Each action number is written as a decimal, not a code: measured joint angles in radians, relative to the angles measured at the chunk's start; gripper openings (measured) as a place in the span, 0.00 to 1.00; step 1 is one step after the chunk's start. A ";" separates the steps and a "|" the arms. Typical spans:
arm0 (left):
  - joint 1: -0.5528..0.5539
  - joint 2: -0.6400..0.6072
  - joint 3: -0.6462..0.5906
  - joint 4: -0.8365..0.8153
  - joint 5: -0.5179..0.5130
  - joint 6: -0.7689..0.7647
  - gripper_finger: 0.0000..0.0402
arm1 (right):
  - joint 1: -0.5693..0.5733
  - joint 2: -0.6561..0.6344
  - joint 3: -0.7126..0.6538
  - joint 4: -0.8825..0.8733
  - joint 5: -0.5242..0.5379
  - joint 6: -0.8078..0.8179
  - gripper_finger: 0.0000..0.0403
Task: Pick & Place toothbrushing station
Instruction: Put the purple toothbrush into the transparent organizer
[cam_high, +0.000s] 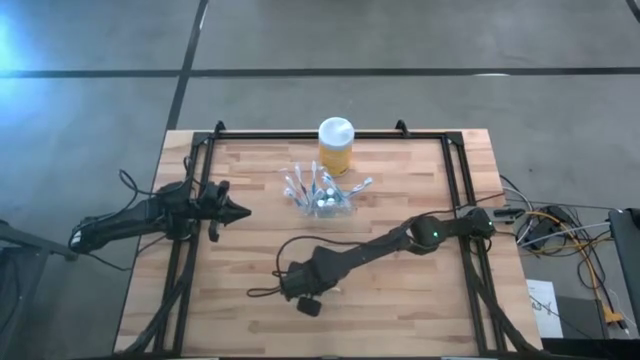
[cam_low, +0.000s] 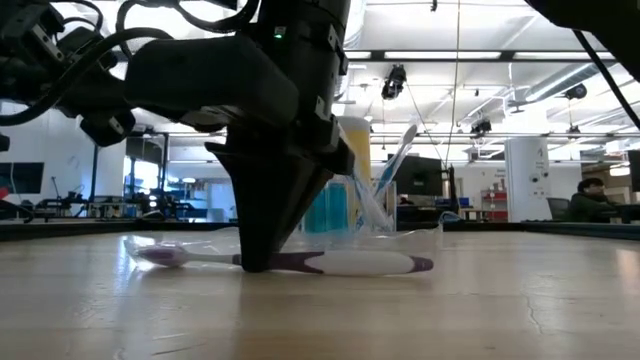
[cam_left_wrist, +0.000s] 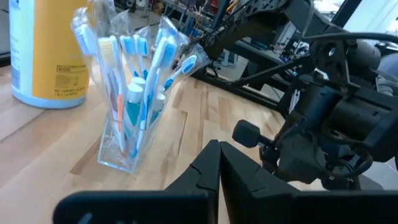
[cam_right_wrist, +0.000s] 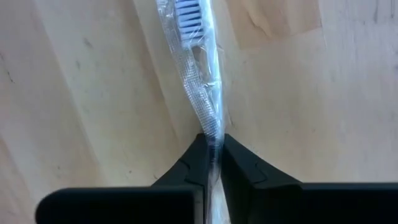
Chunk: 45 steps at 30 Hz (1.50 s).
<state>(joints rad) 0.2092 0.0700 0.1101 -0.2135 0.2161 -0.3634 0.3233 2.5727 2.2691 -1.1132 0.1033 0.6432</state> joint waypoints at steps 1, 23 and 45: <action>0.000 0.000 0.000 0.007 0.000 0.000 0.03 | 0.000 -0.005 0.002 0.001 0.002 -0.016 0.05; 0.000 0.000 0.000 0.026 0.000 0.039 0.04 | 0.047 -0.653 -0.316 0.232 0.215 -0.477 0.03; 0.000 0.000 0.001 0.029 -0.016 0.093 0.04 | -0.032 -1.754 -1.909 1.524 0.323 -0.513 0.03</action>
<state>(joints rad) 0.2092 0.0700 0.1108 -0.1843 0.1997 -0.2705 0.2916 0.8186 0.3603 0.4110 0.4260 0.1304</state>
